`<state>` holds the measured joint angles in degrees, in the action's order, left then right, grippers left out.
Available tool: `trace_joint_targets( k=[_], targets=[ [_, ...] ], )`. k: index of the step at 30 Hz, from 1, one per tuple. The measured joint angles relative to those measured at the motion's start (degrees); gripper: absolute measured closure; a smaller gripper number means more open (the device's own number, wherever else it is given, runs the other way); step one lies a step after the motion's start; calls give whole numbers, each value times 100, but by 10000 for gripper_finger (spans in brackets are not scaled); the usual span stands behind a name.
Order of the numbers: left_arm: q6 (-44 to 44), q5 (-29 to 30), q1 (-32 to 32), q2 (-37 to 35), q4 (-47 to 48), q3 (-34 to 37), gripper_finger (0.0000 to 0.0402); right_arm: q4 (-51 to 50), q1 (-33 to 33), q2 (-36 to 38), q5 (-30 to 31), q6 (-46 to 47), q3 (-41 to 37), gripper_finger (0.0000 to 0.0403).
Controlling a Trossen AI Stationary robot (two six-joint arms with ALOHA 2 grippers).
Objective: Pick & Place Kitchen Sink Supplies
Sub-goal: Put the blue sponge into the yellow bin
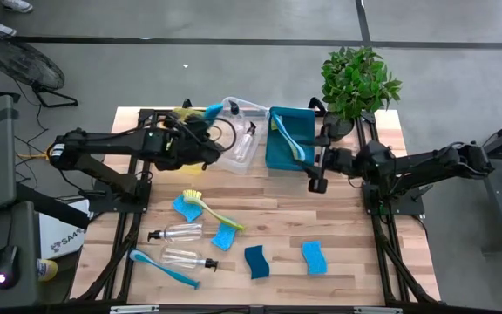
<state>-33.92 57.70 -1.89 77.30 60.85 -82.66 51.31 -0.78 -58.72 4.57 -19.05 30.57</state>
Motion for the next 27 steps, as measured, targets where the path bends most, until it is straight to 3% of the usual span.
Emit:
trace_joint_targets(
  k=[7, 12, 19, 27],
  targets=[
    [-2194, 49, 136, 2, 2288, 29, 401, -552, 7, 2, -156, 526, 0, 178],
    [-2957, -373, 568, 22, 2660, 548, 401, -895, 9, 2, -200, 713, 0, 178],
    [-2767, -978, 1474, 22, 2032, 1591, 401, -1254, 9, 2, -444, 1025, 0, 179],
    [-873, -1999, 2719, 7, 274, 2348, 401, -1304, 139, 2, -478, 1013, 0, 179]
  ],
)
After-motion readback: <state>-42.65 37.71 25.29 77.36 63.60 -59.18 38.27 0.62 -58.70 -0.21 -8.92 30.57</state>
